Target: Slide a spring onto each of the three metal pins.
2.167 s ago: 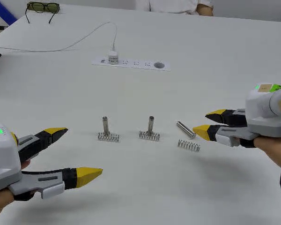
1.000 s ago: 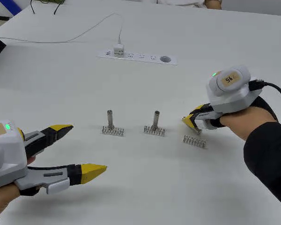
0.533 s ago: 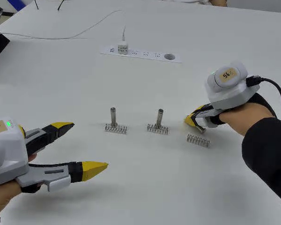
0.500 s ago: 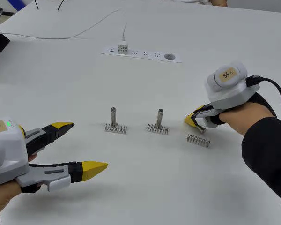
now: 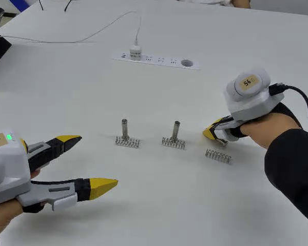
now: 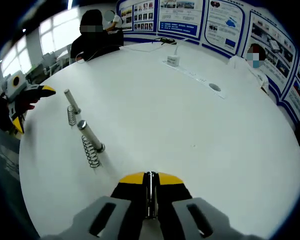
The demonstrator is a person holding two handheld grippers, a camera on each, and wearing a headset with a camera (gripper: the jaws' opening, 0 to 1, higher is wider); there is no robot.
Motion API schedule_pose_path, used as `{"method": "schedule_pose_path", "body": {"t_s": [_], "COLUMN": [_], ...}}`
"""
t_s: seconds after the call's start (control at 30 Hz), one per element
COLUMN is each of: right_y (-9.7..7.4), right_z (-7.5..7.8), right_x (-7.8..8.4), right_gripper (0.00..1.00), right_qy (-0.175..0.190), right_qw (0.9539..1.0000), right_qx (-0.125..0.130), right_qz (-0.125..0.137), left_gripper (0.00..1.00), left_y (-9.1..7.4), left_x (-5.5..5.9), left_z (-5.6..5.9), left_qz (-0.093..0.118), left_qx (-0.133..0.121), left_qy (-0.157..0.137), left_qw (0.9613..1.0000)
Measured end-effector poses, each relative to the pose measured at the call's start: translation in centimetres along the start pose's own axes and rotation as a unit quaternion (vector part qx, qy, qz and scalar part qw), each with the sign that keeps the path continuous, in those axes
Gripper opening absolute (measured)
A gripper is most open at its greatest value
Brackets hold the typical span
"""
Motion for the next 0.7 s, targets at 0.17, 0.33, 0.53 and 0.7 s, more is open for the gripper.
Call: {"method": "schedule_pose_path", "body": {"t_s": [0.17,0.33,0.53,0.7], "right_y": [-0.9,-2.3,-3.6,-4.5], "right_z": [-0.6,-0.6,-0.7,-0.8], "right_x": [-0.1,-0.1,0.0,0.1], "right_gripper": [0.09,0.09,0.09,0.09], "right_qy": [-0.014,-0.007,-0.001,0.005], "right_qw": [0.9999,0.9997,0.9992,0.9987], "right_qx": [0.004,0.007,0.011,0.015], "right_qz": [0.007,0.023,0.038,0.049], "left_gripper": [0.83,0.83,0.82,0.82], "left_y": [-0.1,-0.2,-0.2,-0.3], "left_x": [-0.1,-0.2,-0.4,-0.6], "left_z": [0.0,0.0,0.3,0.4], "left_qz": [0.002,0.004,0.005,0.007], "left_qx": [0.000,-0.001,0.001,0.002], "left_qy": [0.001,0.001,0.003,0.006], "left_qw": [1.0000,1.0000,1.0000,1.0000]}}
Point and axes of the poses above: the centre of the closed fingertips' face, and the gripper's own axes: y roughly forward along the fingers, z roughly to its right, x roughly out of its underside, the point moved 2 cm from there along -y, roughly backward along the fingers, and after that the axes turned 14 degrees about -z, right-handed, at the moved point
